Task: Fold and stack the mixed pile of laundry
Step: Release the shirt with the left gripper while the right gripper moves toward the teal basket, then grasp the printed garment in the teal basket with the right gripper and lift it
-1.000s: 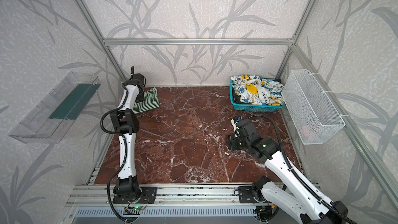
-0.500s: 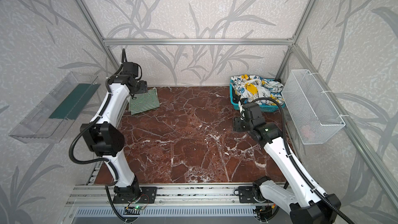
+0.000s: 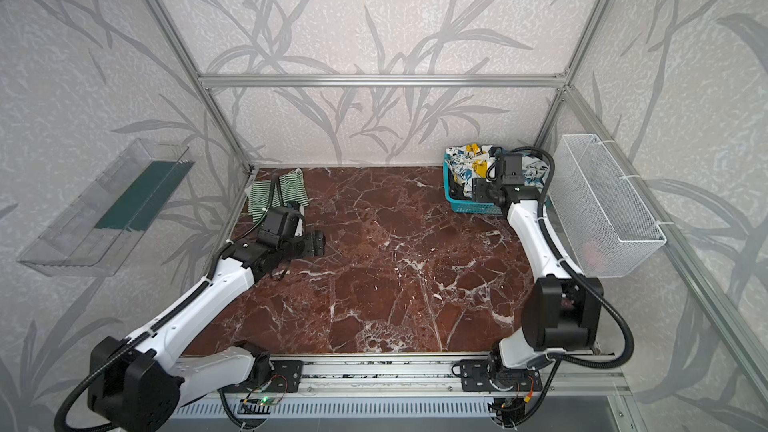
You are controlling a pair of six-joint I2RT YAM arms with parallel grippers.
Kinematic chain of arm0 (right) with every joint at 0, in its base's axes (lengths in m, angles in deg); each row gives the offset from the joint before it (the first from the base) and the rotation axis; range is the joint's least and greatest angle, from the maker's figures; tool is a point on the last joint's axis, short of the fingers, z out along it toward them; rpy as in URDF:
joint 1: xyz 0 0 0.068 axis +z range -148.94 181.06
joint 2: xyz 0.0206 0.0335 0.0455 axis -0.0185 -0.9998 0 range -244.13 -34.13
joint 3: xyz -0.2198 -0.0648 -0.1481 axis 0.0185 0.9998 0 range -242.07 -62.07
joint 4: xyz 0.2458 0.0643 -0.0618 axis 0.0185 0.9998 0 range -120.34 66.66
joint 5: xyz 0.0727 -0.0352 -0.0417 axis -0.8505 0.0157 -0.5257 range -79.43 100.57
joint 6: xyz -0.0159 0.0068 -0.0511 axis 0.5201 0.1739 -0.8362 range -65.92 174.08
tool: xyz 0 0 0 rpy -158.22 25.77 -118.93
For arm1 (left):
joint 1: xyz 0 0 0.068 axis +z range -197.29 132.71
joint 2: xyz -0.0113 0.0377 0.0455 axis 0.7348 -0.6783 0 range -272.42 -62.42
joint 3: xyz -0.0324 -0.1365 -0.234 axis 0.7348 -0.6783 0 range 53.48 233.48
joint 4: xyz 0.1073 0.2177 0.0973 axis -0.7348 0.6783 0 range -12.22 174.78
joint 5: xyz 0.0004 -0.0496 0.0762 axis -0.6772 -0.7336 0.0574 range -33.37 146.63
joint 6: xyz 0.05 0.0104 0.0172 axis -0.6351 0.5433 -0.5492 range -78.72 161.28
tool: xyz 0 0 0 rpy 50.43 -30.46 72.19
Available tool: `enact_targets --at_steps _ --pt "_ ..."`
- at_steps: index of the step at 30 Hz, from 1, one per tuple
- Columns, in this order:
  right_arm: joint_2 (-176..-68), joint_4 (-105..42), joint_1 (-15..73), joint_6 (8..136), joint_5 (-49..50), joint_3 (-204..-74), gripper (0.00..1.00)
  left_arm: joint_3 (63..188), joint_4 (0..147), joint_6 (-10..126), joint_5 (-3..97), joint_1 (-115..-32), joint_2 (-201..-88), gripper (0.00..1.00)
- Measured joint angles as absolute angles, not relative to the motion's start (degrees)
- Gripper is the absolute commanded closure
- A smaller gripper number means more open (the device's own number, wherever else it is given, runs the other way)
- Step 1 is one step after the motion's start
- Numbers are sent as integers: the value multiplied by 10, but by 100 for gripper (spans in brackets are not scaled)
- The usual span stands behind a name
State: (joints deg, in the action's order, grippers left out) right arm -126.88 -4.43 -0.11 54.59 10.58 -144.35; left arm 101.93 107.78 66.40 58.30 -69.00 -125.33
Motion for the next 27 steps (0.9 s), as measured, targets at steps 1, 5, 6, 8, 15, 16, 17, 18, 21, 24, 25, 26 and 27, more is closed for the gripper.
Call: enact_targets --at_steps 1,5,6,8,15,16,17,18,21,24,25,26,27 --pt "-1295 -48 -6 545 106 -1465 34 1006 1077 672 579 -699 -1234 8" --pt "-1401 -61 -18 541 124 -1538 38 982 1082 700 570 -717 -1175 8" --pt "-1426 -61 -21 541 129 -1555 39 982 1083 705 569 -720 -1165 8" --pt "-1468 -60 -27 542 136 -1585 40 982 1083 709 568 -723 -1152 8" --pt "-1579 -27 -39 556 140 -1675 63 990 1106 718 561 -733 -1154 11" --pt "-1587 -20 -39 557 145 -1683 69 994 1110 719 560 -734 -1156 11" --pt "-1592 -15 -40 559 150 -1688 75 1000 1115 720 559 -735 -1159 11" --pt "-1592 -11 -40 559 153 -1688 81 1007 1121 720 559 -736 -1161 11" --pt "-1586 -9 -39 562 159 -1686 94 1025 1136 720 559 -737 -1162 11" --pt "-1563 -15 -40 564 159 -1664 99 1040 1150 719 560 -737 -1166 12" --pt "-1551 -17 -40 566 156 -1654 99 1046 1156 719 560 -737 -1170 12" --pt "-1537 -17 -40 569 152 -1646 100 1053 1161 719 560 -738 -1178 12" --pt "-1520 -18 -40 573 147 -1638 100 1060 1165 719 560 -738 -1186 12"
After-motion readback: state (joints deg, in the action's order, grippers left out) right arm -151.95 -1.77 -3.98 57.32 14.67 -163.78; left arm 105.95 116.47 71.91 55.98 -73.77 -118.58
